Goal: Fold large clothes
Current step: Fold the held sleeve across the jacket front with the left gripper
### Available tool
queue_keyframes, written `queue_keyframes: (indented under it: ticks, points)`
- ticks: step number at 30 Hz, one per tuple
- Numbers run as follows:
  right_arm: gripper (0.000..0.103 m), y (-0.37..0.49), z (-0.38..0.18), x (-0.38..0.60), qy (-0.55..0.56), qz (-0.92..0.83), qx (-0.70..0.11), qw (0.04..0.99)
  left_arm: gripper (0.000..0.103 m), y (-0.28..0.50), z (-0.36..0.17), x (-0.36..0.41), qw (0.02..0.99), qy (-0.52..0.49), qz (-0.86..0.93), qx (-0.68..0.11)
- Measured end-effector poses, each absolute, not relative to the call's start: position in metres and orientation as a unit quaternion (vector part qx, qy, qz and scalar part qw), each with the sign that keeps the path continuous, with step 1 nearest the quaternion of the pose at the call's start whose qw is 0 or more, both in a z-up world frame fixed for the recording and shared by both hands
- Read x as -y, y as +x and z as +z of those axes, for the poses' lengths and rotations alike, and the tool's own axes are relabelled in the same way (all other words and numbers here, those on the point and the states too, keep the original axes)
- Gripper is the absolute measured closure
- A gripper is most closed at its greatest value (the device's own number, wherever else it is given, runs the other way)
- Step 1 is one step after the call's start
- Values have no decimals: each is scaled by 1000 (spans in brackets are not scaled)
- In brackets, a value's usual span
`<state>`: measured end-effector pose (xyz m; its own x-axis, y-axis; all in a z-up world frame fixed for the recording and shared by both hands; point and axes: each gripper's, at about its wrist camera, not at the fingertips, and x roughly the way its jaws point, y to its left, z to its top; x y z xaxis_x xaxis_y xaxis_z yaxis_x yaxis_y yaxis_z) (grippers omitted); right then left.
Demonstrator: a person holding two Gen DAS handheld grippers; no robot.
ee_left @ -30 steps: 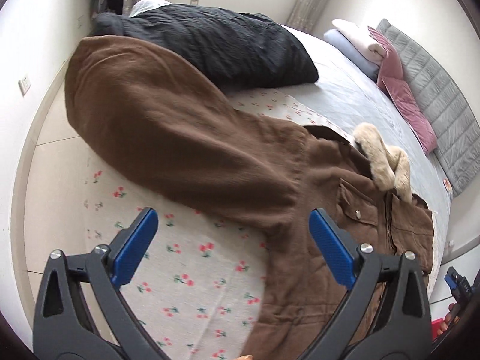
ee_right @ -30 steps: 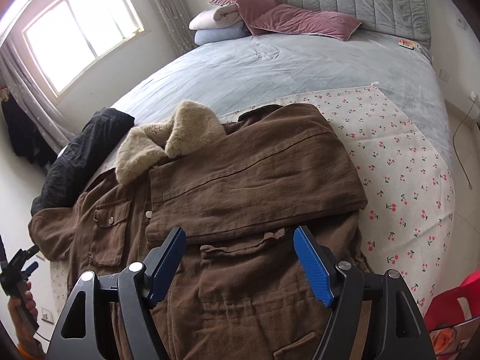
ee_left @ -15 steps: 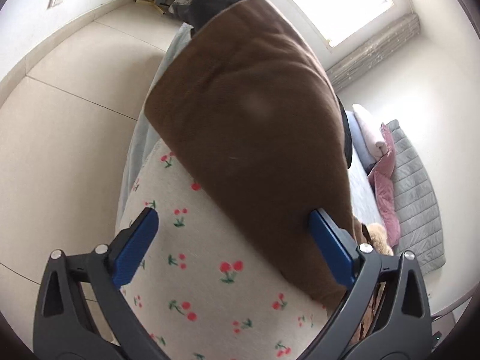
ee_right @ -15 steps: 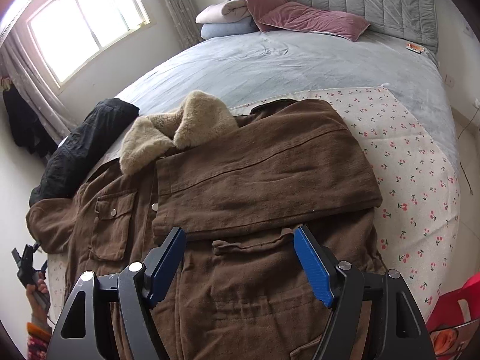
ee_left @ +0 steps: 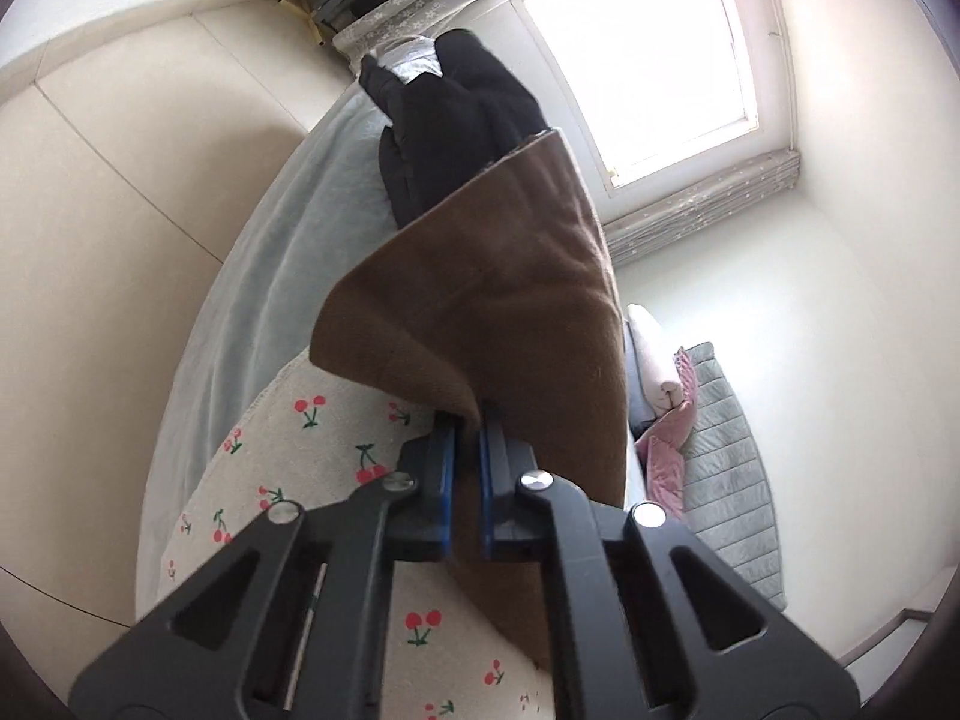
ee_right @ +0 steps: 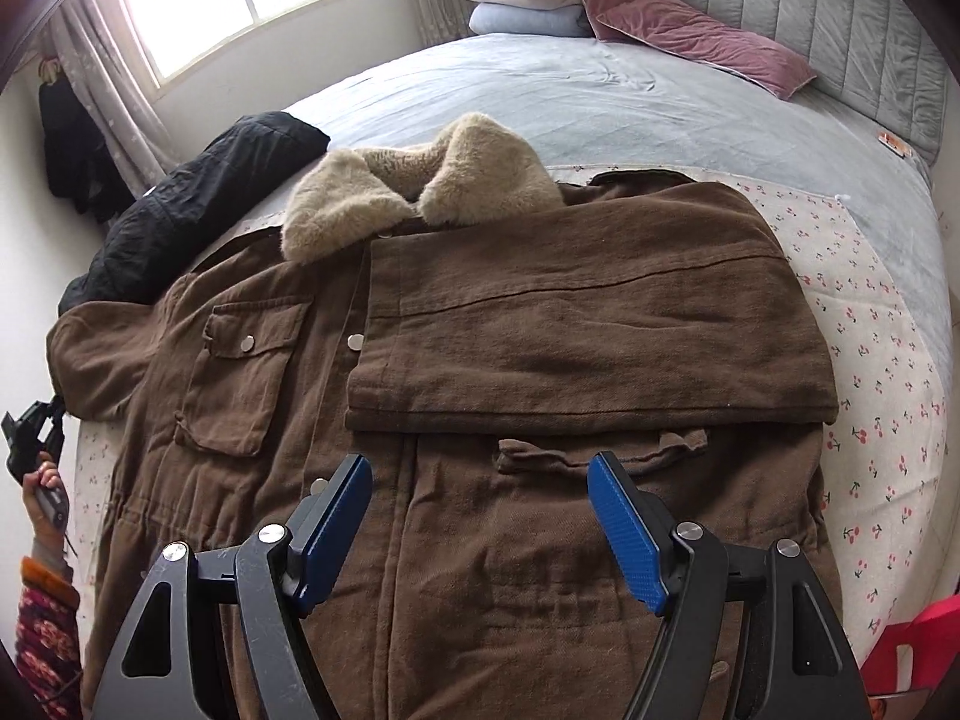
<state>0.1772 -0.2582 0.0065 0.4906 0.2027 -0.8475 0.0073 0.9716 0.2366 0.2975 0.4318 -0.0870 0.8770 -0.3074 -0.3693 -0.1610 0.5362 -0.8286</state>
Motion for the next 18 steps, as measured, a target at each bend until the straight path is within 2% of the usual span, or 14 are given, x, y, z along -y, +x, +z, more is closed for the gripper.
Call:
queue_keyframes:
  ticks: [5, 11, 18]
  points:
    - [27, 176, 12, 262, 114, 59, -495, 859, 98, 279, -10, -405, 894, -394, -46, -208]
    - [27, 172, 22, 270, 134, 69, -484, 862, 98, 278, 101, -321, 938, -277, -124, -167]
    - [27, 167, 28, 283, 159, 71, -472, 864, 98, 284, 159, -203, 938, -190, -231, -175]
